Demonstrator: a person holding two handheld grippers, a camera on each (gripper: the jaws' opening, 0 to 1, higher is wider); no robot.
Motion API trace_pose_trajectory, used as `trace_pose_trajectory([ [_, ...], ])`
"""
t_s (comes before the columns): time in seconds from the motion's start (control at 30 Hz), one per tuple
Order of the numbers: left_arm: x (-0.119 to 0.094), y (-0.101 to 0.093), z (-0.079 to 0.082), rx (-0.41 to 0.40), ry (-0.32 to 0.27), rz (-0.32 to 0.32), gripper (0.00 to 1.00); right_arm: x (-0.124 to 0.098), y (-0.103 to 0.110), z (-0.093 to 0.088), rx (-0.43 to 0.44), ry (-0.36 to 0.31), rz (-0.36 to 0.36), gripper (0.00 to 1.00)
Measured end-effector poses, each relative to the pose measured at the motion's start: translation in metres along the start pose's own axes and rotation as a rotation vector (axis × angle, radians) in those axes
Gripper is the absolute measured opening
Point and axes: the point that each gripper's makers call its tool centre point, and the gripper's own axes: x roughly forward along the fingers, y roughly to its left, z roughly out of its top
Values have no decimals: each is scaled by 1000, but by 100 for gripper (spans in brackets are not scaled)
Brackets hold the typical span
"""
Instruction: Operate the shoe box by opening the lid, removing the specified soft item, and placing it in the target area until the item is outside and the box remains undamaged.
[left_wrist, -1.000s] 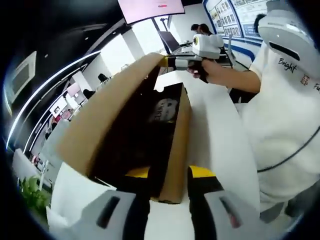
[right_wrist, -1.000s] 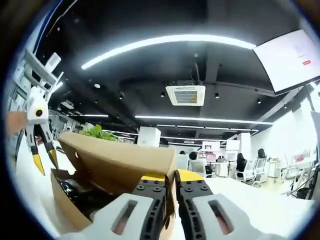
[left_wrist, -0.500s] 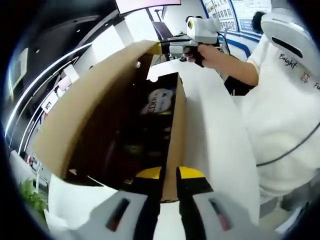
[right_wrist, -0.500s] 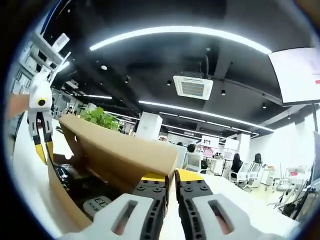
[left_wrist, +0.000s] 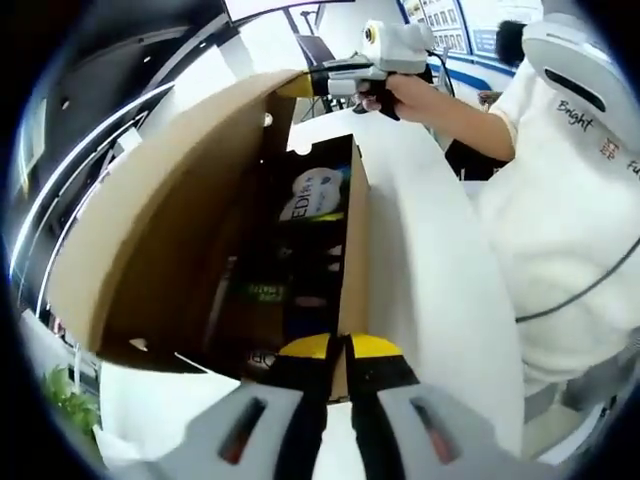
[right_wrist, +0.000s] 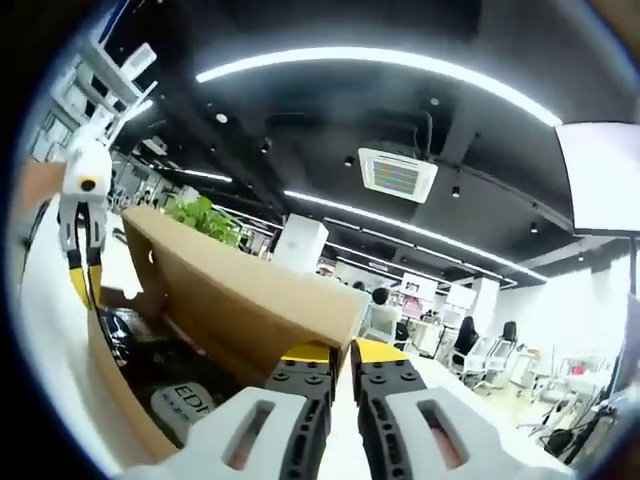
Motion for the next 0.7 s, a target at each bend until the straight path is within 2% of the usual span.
trace_pose_trajectory([
  [0.1,0,0,0,-9,4,-5,4,0,-2,-1,70,-11,3,4],
  [0.17,0,0,-1,-5,11,-5,4,-1,-3,-2,69,-16,3,3],
  [0.23,0,0,-2,-70,16,4,4,-2,-2,-3,95,-11,-1,3],
  [0.27,0,1,-1,-89,5,8,4,-1,-2,-3,83,-9,-2,3],
  [0.3,0,2,-1,-113,-8,18,4,0,-3,-2,26,-3,-14,3],
  [0.43,-1,0,-2,-80,-34,3,4,2,-2,-1,20,-5,-12,4],
  [0.47,-1,0,-2,-31,-24,8,4,2,-3,-1,33,-5,0,4],
  [0.53,0,-2,-2,2,4,2,4,2,-4,-1,51,-7,10,4],
  [0.57,0,-2,-2,43,13,-8,4,3,-4,-1,54,-5,13,4],
  [0.6,1,-2,-3,31,20,-19,4,4,-4,0,50,-3,15,4],
  [0.67,1,-1,-4,-66,66,-54,3,6,-4,1,49,8,21,4],
  [0.7,2,-1,-4,-80,86,-59,3,7,-5,2,49,10,21,4],
])
